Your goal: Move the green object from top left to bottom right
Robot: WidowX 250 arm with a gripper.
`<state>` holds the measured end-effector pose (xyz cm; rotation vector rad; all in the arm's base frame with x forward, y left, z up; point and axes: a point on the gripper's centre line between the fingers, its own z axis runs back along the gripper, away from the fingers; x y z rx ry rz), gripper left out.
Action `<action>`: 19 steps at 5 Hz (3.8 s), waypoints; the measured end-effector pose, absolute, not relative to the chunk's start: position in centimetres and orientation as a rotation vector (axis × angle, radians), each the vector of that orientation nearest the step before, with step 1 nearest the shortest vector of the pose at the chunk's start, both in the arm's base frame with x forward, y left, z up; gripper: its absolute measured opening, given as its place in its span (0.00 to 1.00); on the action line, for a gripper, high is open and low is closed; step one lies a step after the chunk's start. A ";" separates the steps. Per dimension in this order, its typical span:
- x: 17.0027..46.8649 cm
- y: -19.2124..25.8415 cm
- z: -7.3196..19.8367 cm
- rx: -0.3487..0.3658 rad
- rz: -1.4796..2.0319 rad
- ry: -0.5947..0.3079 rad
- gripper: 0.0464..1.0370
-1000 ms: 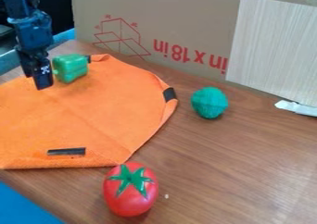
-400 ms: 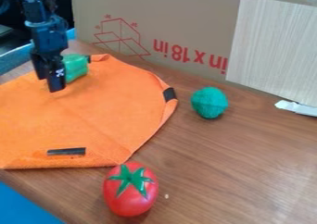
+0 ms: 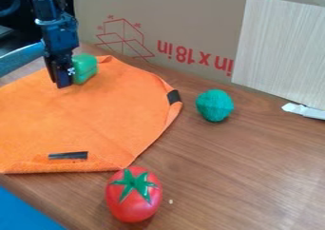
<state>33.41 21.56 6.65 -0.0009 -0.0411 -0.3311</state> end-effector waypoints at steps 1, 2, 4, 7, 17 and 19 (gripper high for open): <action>33.7 21.3 6.7 0.003 -0.346 -0.046 0.11; 34.0 20.9 6.7 -0.002 -0.365 -0.051 0.06; 34.3 17.2 6.6 -0.062 -0.475 -0.056 0.06; 33.7 6.3 10.0 -0.132 -0.755 -0.102 0.06; 28.5 -3.3 7.3 -0.107 -1.005 0.002 0.70; 28.7 -0.5 12.2 -0.123 -0.948 -0.095 0.96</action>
